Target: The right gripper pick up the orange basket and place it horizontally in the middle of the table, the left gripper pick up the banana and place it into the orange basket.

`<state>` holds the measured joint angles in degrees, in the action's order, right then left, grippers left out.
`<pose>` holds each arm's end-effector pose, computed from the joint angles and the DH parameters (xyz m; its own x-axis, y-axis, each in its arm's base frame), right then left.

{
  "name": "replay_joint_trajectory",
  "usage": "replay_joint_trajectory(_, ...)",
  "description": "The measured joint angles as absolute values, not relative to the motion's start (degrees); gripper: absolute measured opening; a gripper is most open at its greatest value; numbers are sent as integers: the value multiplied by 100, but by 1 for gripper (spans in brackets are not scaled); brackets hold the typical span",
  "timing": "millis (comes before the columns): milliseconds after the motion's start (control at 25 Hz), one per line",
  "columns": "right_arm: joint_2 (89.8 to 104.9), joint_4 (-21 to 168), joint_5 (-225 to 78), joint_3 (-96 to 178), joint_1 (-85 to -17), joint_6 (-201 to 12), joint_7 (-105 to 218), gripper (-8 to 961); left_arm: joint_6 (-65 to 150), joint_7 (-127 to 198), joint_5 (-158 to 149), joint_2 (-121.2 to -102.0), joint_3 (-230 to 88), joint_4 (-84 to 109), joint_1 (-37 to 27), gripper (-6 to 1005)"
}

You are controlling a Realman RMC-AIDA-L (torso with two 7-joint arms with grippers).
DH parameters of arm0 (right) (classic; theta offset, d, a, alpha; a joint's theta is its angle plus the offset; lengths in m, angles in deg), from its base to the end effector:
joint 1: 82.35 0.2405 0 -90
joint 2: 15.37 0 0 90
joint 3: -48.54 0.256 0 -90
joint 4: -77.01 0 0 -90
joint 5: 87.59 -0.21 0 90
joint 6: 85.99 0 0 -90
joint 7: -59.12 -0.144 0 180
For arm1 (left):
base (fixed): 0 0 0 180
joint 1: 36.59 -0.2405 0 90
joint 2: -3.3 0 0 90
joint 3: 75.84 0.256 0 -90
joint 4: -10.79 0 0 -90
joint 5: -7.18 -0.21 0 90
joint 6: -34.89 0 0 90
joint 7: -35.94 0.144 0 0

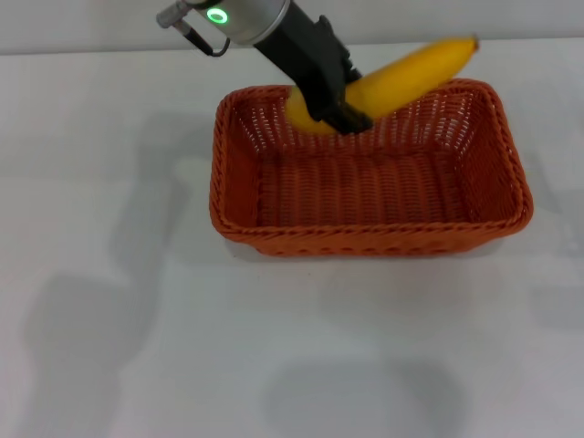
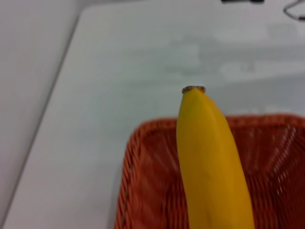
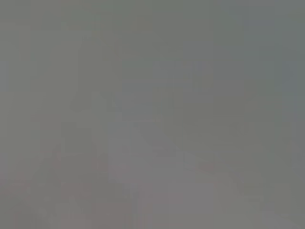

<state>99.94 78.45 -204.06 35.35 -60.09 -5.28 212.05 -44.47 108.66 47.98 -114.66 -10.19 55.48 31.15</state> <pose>0.3694 0.2992 0.0550 0.5436 0.1789 -0.8201 -0.8290 -0.0382 -0.5579 -0.0474 0.4335 -0.0353 0.9828 -0.0217 -0.1837 -0.0527 -0.9848 -0.1655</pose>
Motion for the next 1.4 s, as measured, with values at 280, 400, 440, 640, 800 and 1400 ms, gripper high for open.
replay_joint_trajectory(280, 9994, 7841, -20418, 3549, -6050, -532, 21205, 857, -4558, 10618, 4291, -11545, -842, 5556, 3274, 542)
replay_joint_trajectory(400, 9994, 7841, -20421, 3556, -6065, -534, 21205, 857, -4529, 10610, 4322, -11557, -836, 5560, 3275, 543)
replay_joint_trajectory(440, 9994, 7841, -20424, 3558, -6075, -534, 21205, 857, -4510, 10614, 4371, -11558, -842, 5562, 3270, 543)
replay_joint_trajectory(640, 9994, 7841, -20438, 3568, -6132, -528, 21205, 857, -4584, 10705, 4663, -11539, -869, 5582, 3257, 619)
replay_joint_trajectory(800, 9994, 7841, -20436, 3572, -6136, -519, 21205, 857, -4567, 10709, 4654, -11555, -858, 5773, 3158, 740)
replay_joint_trajectory(1400, 9994, 7743, -20435, 3569, -6163, -342, 21206, 857, -2371, 10851, 7121, -11571, -904, 7183, 905, 780)
